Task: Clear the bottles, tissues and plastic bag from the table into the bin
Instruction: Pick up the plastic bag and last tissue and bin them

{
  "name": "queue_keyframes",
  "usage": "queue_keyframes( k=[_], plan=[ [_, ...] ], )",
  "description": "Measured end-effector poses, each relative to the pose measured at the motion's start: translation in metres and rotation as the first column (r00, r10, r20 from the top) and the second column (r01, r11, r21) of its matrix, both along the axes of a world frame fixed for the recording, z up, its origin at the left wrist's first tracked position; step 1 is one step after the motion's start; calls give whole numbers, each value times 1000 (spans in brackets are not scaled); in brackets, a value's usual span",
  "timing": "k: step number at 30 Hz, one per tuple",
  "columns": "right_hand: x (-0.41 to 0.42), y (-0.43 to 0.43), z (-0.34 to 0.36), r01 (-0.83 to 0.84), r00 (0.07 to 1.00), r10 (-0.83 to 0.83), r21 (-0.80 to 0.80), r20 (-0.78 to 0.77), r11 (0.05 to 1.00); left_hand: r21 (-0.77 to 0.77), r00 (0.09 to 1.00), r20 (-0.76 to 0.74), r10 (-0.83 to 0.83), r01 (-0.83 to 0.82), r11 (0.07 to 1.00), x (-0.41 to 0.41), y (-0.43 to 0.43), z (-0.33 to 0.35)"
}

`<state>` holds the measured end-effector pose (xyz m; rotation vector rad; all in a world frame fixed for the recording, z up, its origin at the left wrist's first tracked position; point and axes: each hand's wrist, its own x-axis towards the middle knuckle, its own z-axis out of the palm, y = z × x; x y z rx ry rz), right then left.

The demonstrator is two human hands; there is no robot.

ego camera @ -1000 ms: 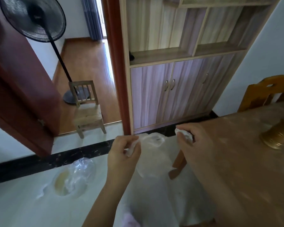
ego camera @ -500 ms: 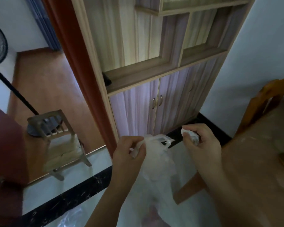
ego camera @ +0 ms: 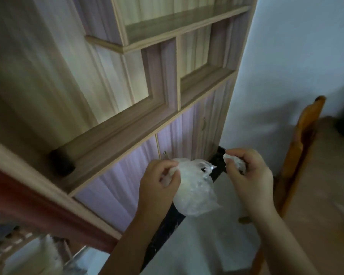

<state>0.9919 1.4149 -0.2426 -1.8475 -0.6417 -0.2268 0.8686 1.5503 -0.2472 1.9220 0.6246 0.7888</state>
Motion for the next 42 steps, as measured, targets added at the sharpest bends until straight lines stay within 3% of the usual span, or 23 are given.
queue_keyframes(
  k=[9, 21, 32, 42],
  plan=[
    [92, 19, -11, 230, 973, -230, -25, -31, 973, 46, 974, 29, -223, 221, 974, 132, 44, -19],
    [219, 71, -3, 531, 846, -533, -86, -3, 843, -44, 829, 102, -550, 557, 830, 329, 111, -21],
    [326, 20, -8, 724, 688, -725, -60, -2, 687, -6, 700, 99, -707, 711, 703, 476, 62, -36],
    [441, -66, 15, 825, 565, -825, -33, -12, 565, 199, 558, 143, -817, 793, 576, 628, -31, -10]
  ],
)
